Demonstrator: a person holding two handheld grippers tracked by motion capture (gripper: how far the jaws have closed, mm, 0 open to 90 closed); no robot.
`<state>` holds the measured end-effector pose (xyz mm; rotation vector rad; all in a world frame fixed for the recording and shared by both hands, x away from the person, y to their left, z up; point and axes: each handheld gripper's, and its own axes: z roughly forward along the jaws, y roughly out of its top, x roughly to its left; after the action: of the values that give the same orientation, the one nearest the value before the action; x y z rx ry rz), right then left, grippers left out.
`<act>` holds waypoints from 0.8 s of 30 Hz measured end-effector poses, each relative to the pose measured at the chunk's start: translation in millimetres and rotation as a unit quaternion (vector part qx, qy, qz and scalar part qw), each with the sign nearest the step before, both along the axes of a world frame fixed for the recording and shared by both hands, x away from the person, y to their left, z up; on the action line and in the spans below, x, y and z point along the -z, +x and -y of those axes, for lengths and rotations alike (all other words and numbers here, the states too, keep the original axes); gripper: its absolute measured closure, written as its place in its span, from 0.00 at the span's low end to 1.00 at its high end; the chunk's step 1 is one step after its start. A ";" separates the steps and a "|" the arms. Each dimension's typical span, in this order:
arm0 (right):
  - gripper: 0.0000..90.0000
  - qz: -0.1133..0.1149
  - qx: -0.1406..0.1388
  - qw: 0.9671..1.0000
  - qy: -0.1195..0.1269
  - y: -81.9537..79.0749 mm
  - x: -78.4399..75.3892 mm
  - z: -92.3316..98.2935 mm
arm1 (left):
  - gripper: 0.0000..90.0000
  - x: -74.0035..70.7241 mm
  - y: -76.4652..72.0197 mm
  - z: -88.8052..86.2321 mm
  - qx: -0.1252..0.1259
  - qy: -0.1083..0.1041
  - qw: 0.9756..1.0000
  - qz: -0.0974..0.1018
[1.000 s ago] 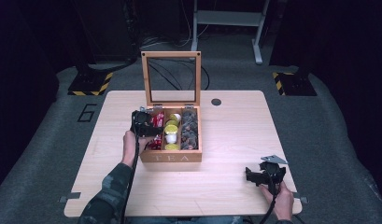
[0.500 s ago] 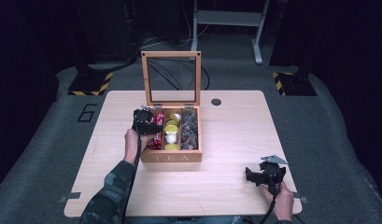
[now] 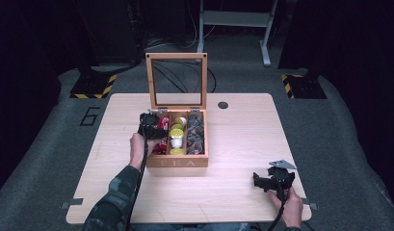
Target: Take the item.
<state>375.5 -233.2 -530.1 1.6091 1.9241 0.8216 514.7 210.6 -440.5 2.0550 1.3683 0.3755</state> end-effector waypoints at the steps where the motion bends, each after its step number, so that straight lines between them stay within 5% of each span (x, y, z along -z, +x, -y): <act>1: 0.00 0.000 0.000 1.000 0.000 0.0 0.0 0.0 | 0.71 0.0 0.2 0.0 0.002 0.004 1.000 -0.001; 6: 0.00 0.000 0.000 1.000 0.000 0.0 0.0 0.0 | 0.74 0.3 0.4 -0.1 0.004 0.011 1.000 -0.001; 12: 0.00 0.000 0.000 1.000 0.000 0.0 0.0 0.0 | 0.92 2.4 0.6 0.5 0.007 0.012 1.000 -0.006; 15: 0.00 0.000 0.000 1.000 0.000 0.0 0.0 0.0 | 0.93 3.4 -0.4 4.2 0.006 0.017 1.000 -0.002; 24: 0.00 0.000 0.000 1.000 0.000 0.0 0.0 0.0 | 0.94 -2.1 -3.5 -7.2 0.005 -0.014 1.000 0.011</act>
<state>375.5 -233.2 -530.1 1.6090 1.9243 0.8219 511.2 217.8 -438.4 2.0279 1.3426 0.3726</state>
